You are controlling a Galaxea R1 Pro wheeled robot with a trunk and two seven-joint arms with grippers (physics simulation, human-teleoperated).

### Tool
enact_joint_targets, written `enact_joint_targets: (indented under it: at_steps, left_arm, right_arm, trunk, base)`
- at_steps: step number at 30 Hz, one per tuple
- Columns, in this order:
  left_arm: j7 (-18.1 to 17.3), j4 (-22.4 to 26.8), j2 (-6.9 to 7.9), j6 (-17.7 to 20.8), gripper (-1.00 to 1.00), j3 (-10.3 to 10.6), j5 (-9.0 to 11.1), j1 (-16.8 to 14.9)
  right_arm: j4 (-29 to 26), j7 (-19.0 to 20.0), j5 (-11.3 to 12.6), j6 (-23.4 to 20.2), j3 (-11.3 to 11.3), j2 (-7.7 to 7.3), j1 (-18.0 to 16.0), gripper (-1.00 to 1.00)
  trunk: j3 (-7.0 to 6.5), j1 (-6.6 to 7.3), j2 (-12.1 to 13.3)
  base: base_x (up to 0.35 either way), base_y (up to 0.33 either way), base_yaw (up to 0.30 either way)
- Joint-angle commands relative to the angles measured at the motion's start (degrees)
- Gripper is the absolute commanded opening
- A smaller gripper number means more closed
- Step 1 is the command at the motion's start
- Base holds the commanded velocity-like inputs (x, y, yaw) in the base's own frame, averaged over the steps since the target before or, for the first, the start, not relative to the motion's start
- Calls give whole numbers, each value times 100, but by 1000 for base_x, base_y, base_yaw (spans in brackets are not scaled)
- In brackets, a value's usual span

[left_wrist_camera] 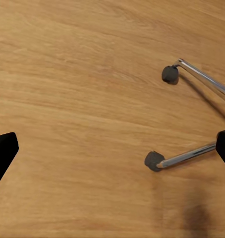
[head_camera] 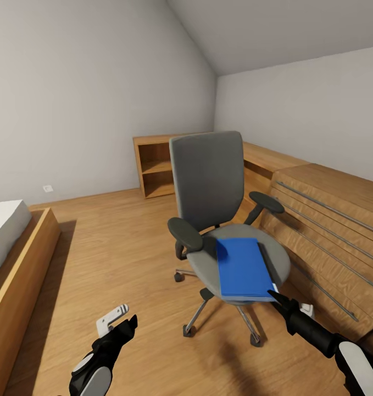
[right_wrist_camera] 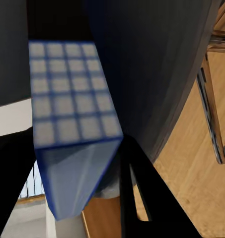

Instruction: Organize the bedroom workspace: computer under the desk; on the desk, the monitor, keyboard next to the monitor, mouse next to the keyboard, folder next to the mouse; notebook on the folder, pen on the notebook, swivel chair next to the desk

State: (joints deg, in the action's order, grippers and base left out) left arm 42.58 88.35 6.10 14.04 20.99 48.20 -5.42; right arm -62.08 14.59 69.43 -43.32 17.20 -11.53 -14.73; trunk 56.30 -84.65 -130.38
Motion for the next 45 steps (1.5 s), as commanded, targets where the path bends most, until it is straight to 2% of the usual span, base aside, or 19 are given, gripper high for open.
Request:
enact_joint_targets:
  at_steps: [1,7,28,40,45]
  left_arm:
    - [40,8,5,18,100,10,22,-4]
    - [40,7,5,18,100,10,26,-6]
    - [33,7,-5,20,100,10,27,-4]
    - [38,7,-13,20,100,12,26,-3]
    - [46,7,-13,20,100,13,29,-3]
  right_arm:
    - [3,18,-34,-28,11,1,-4,-100]
    - [2,18,-34,-28,11,1,-4,-100]
    - [-88,28,-34,-26,20,-5,-4,-100]
    - [-479,27,-120,-22,49,-22,-4,-100]
    - [-1013,-14,-281,-20,61,-15,-4,-100]
  trunk:
    - [5,1,-2]
    - [5,1,-2]
    - [-372,462,840]
    - [-587,726,1321]
    - [-677,836,1522]
  base:
    - [0,0,0]
    - [0,0,0]
    - [-22,0,0]
    - [-313,-6,0]
    - [-186,-38,0]
